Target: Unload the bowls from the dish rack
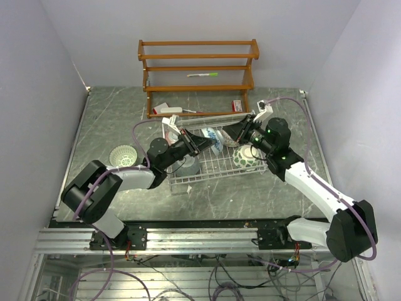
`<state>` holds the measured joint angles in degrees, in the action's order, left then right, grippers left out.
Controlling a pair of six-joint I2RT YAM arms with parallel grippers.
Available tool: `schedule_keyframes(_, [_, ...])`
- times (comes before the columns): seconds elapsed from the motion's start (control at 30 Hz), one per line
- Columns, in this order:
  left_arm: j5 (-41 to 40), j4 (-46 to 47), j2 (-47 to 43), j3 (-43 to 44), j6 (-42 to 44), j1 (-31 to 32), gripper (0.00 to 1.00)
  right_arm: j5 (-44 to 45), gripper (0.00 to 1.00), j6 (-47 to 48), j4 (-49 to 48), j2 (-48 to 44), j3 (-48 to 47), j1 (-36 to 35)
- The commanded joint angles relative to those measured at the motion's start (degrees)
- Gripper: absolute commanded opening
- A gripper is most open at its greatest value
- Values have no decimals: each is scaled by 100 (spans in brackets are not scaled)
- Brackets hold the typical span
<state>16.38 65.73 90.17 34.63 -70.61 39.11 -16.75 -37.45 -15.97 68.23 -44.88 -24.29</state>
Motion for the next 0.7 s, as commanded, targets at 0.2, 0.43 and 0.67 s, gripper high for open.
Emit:
schedule_keyframes(0.2, [-766,-3991,-1773,1154,2020,59,7,1063,27,523,653,-554,53,75])
schedule_keyframes(0.43, [-2491,-7196,-2786,2110,2920,66,7,1035,28,542,646,-490,174,83])
schedule_keyframes(0.67, [-4851,-9369,-3336,2479,2781,58,7,817,28,412,412,-315,295,78])
